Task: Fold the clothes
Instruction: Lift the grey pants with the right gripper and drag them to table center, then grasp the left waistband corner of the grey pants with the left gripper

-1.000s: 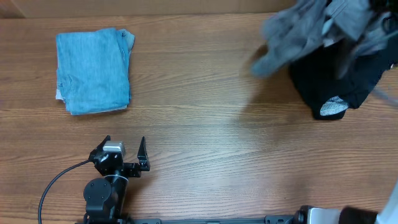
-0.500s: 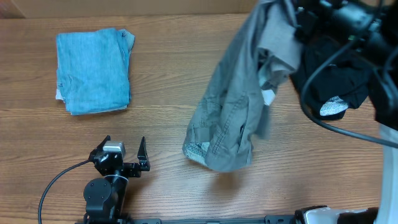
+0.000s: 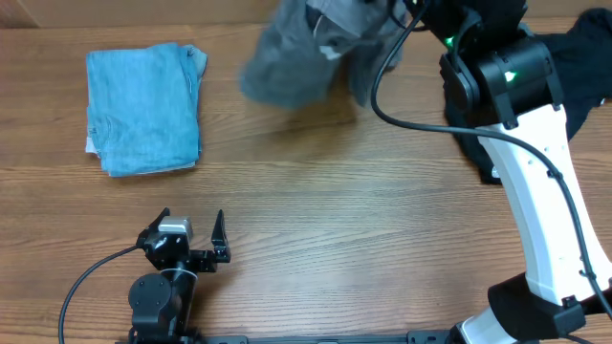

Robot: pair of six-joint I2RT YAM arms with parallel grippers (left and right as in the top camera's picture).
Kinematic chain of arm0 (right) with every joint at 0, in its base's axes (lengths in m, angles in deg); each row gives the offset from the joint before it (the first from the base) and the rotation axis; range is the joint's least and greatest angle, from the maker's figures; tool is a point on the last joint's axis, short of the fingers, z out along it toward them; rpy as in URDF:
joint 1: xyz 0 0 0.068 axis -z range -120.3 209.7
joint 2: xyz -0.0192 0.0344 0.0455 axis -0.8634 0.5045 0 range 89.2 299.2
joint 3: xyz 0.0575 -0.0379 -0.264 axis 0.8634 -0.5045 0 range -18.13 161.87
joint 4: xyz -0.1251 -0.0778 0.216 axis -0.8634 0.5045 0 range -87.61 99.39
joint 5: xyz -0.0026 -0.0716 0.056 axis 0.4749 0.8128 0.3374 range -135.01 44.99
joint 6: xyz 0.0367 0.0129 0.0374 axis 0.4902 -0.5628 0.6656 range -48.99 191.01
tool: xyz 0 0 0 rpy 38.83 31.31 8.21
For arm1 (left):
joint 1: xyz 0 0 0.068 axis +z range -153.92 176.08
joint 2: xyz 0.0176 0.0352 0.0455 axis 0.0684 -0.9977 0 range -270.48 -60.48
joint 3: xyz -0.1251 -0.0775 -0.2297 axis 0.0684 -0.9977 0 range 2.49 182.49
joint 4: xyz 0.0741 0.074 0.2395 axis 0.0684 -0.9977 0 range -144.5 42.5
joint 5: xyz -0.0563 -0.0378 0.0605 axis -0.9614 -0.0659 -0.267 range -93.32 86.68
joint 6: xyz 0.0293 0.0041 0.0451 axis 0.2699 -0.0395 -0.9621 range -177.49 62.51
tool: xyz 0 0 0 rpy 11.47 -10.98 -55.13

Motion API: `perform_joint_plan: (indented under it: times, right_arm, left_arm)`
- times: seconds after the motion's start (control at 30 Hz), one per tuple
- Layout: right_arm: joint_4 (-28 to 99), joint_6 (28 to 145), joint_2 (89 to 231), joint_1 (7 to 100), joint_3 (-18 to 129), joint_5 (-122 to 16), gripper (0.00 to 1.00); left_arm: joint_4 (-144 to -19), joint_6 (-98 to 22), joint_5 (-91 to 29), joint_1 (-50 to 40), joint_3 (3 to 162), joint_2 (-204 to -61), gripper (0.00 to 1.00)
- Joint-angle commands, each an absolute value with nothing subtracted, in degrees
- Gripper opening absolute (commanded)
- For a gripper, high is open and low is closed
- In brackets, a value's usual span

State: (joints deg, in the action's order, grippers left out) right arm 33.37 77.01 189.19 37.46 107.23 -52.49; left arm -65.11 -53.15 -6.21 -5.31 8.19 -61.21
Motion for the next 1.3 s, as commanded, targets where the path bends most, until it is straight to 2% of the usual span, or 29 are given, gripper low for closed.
perform_joint_plan:
  times: [0.0,0.03,0.07,0.1,0.2,0.37,0.47,0.6,0.7,0.83,1.03,1.27]
  right_arm:
    - [43.6,73.4,186.7,37.3,108.5,-48.1,0.04]
    - [47.7,72.6,186.7,37.2,108.5,-48.1,0.2]
    - [53.0,71.7,186.7,36.9,108.5,-48.1,0.46]
    - [59.9,70.4,186.7,36.5,108.5,-48.1,1.0]
    - [69.6,69.0,186.6,36.2,108.5,-48.0,1.0]
    - [76.7,69.8,185.7,36.2,108.5,-42.2,1.0]
    - [80.4,75.0,186.5,37.5,107.7,-39.9,1.0]
    - [82.7,85.5,187.4,44.2,102.4,-41.9,1.0]
    - [85.4,84.6,187.1,50.7,100.0,-53.3,1.0]
    - [89.1,83.0,186.7,52.7,97.1,-51.0,1.0]
    - [79.5,84.6,185.7,52.7,79.2,-54.2,1.0]
    - [73.1,84.5,185.6,52.7,72.6,-60.8,1.0]
  left_arm:
    - [-65.0,-53.2,-5.7,-4.7,7.8,-60.7,1.0]
    - [-65.0,-53.2,-5.7,-4.7,7.8,-60.7,1.0]
    - [-65.0,-53.2,-5.7,-4.7,7.8,-60.7,1.0]
    - [-65.0,-53.2,-5.7,-4.7,7.8,-60.7,1.0]
    - [-65.0,-53.2,-5.7,-4.7,7.8,-60.7,1.0]
    - [-65.0,-53.2,-5.7,-4.7,7.8,-60.7,1.0]
    - [-65.0,-53.2,-5.7,-4.7,7.8,-60.7,1.0]
    - [-65.0,-53.2,-5.7,-4.7,7.8,-60.7,1.0]
    - [-65.0,-53.2,-5.7,-4.7,7.8,-60.7,1.0]
    - [-65.0,-53.2,-5.7,-4.7,7.8,-60.7,1.0]
    - [-65.0,-53.2,-5.7,-4.7,7.8,-60.7,1.0]
    - [-64.7,-53.2,-5.7,-4.7,7.8,-60.7,1.0]
